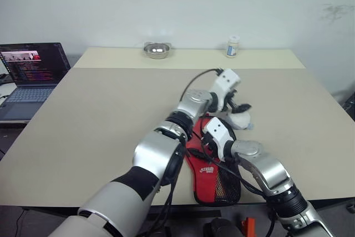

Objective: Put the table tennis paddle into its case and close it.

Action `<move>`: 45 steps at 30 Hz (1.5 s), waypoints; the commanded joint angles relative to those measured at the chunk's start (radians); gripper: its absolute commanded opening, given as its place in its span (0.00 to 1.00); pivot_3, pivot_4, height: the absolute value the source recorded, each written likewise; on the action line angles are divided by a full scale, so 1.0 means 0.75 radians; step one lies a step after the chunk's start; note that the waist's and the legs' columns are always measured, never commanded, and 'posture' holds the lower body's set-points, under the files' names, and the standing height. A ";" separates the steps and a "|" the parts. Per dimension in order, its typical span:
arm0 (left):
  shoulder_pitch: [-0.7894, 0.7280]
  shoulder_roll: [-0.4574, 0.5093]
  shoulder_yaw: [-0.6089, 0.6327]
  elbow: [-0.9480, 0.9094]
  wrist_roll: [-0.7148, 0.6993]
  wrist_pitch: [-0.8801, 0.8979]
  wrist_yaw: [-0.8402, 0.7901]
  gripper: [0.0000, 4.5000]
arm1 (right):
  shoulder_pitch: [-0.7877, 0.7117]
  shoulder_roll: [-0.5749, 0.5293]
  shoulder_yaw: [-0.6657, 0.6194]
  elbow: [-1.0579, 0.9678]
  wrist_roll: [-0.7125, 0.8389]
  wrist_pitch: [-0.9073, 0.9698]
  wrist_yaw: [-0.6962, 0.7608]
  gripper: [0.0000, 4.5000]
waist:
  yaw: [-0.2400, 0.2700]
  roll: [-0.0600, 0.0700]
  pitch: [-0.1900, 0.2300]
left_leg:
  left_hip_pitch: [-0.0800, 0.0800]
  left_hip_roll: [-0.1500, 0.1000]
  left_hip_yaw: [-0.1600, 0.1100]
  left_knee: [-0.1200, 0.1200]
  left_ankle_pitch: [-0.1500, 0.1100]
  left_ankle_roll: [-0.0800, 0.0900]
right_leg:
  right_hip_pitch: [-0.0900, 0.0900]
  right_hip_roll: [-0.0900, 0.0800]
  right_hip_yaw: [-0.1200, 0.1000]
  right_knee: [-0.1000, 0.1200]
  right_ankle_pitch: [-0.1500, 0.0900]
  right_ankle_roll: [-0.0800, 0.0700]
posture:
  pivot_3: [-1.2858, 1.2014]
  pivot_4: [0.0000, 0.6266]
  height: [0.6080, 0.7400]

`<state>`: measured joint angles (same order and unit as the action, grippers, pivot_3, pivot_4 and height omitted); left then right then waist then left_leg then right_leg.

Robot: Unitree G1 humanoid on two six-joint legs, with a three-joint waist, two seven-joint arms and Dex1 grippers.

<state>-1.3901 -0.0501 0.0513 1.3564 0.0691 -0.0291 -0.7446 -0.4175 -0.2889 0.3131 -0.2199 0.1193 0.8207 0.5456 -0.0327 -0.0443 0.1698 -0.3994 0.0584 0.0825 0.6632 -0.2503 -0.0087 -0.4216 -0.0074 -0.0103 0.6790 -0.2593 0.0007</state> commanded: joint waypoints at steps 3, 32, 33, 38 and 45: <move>-0.034 0.167 0.141 -0.087 -0.153 -0.039 -0.174 0.98 | 0.016 -0.068 -0.128 -0.291 0.071 0.217 -0.028 1.00 | 0.001 0.001 0.002 | -0.003 0.000 0.000 -0.001 0.000 -0.001 | -0.003 0.001 -0.001 0.000 0.000 0.000 | 0.52 0.24 1.00; 0.669 0.256 -0.301 -0.510 -0.075 -0.166 -0.688 0.98 | -0.007 -0.519 -0.537 -0.427 0.257 0.276 -0.017 1.00 | 0.004 0.003 0.003 | -0.001 0.001 -0.001 0.000 -0.001 -0.001 | -0.001 0.003 0.001 -0.001 -0.001 0.001 | 0.52 0.24 1.00; 0.665 0.252 -0.300 -0.492 -0.075 -0.173 -0.677 0.98 | -0.030 -0.498 -0.515 -0.384 0.250 0.255 -0.028 1.00 | 0.004 0.003 0.003 | -0.001 0.001 0.000 0.000 -0.001 -0.001 | 0.000 0.003 0.001 -0.001 -0.001 0.001 | 0.52 0.24 1.00; 0.671 0.232 -0.308 -0.473 -0.077 -0.189 -0.662 0.98 | -0.146 -0.396 -0.418 -0.085 0.166 0.104 -0.083 1.00 | 0.006 0.003 0.002 | -0.001 0.000 0.000 0.001 -0.001 -0.001 | 0.000 0.002 0.001 -0.001 -0.001 0.001 | 0.52 0.24 1.00; 0.699 0.226 -0.317 -0.493 -0.076 -0.192 -0.665 0.98 | -0.215 -0.329 -0.352 0.158 0.107 -0.021 -0.090 1.00 | 0.009 0.004 0.002 | -0.002 0.000 0.000 0.000 -0.001 -0.001 | 0.000 0.002 0.001 -0.002 -0.001 0.001 | 0.52 0.24 1.00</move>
<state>-0.8894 0.1295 -0.1692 0.9791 0.0049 -0.1797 -1.2453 -0.5514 -0.5403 0.0468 -0.1070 0.2147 0.8414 0.4789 -0.0260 -0.0414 0.1714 -0.4006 0.0584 0.0828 0.6633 -0.2509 -0.0094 -0.4215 -0.0060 -0.0092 0.6776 -0.2598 0.0015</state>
